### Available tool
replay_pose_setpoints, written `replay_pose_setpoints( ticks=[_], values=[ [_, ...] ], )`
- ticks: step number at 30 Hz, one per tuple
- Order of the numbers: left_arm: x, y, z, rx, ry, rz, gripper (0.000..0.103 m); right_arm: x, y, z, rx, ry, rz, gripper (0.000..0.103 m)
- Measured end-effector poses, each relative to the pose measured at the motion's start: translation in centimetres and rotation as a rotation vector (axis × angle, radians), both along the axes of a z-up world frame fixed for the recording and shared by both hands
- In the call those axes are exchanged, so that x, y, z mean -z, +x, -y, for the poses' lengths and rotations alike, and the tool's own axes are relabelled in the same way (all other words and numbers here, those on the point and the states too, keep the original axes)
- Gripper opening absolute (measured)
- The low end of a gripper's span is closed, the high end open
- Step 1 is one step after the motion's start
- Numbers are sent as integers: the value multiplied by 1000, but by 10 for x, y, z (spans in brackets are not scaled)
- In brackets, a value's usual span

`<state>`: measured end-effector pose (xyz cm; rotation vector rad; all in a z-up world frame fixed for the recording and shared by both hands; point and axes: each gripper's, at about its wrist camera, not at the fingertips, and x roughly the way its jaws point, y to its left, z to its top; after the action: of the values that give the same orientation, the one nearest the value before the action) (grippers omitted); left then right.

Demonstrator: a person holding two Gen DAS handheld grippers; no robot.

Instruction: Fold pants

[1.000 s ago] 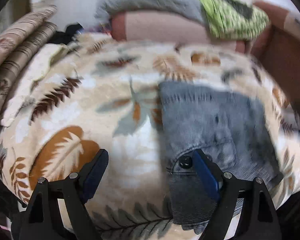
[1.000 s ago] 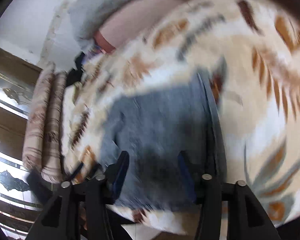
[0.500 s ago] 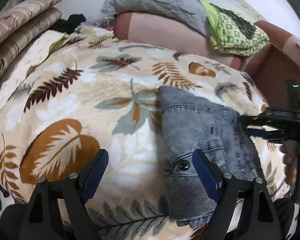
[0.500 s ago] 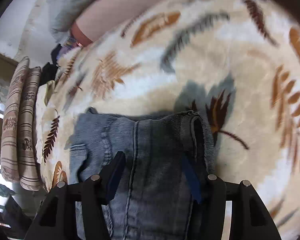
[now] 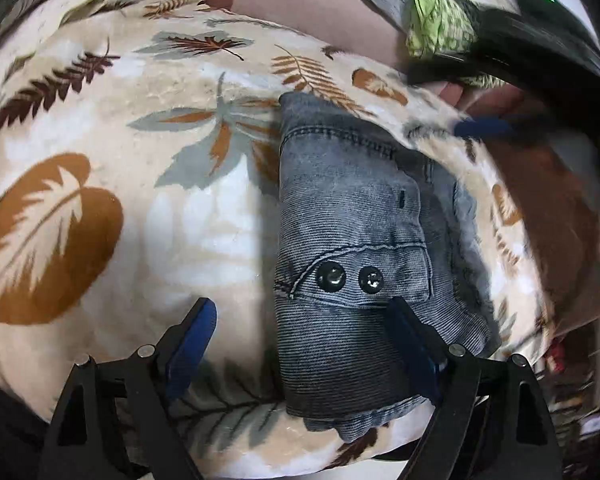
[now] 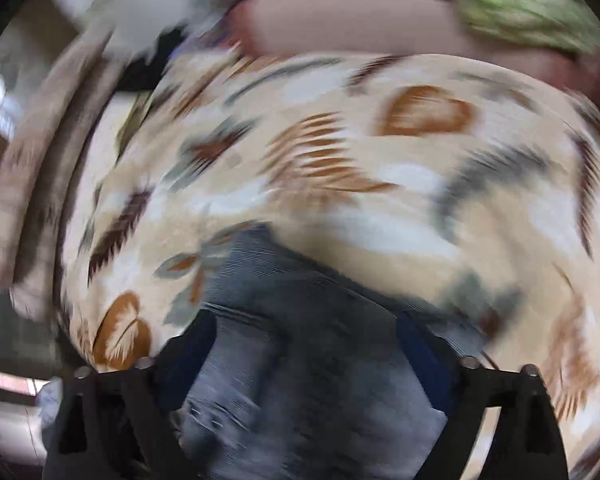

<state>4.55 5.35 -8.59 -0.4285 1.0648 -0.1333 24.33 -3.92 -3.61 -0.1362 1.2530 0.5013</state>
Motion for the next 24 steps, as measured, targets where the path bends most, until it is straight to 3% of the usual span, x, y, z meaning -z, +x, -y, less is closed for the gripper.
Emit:
replay_pose_setpoints(
  ticks=[2, 5, 7, 10, 13, 17, 21, 22, 24],
  values=[
    [0, 2, -2, -1, -37, -10, 87, 11, 18, -37, -49, -71, 2, 94],
    [0, 1, 2, 8, -27, 0, 87, 49, 38, -62, -76, -134, -139, 92],
    [0, 1, 5, 20, -21, 10, 84, 76, 43, -72, -111, -222, -201, 40],
    [-2, 2, 8, 33, -14, 17, 83, 67, 38, -71, -102, -189, -133, 25],
    [1, 1, 12, 41, 17, 26, 83, 54, 42, -53, 19, -172, -6, 25],
    [0, 0, 15, 32, -2, 30, 83, 13, 32, -7, 158, -42, 85, 26],
    [-4, -7, 1, 7, -44, 26, 83, -15, -17, 41, 140, 165, 39, 34],
    [-10, -9, -4, -17, -36, 45, 83, -14, -31, 56, 146, 176, 47, 38],
    [-19, -10, -4, -38, -8, 70, 83, 16, -47, 94, 209, 143, 35, 70]
  ],
)
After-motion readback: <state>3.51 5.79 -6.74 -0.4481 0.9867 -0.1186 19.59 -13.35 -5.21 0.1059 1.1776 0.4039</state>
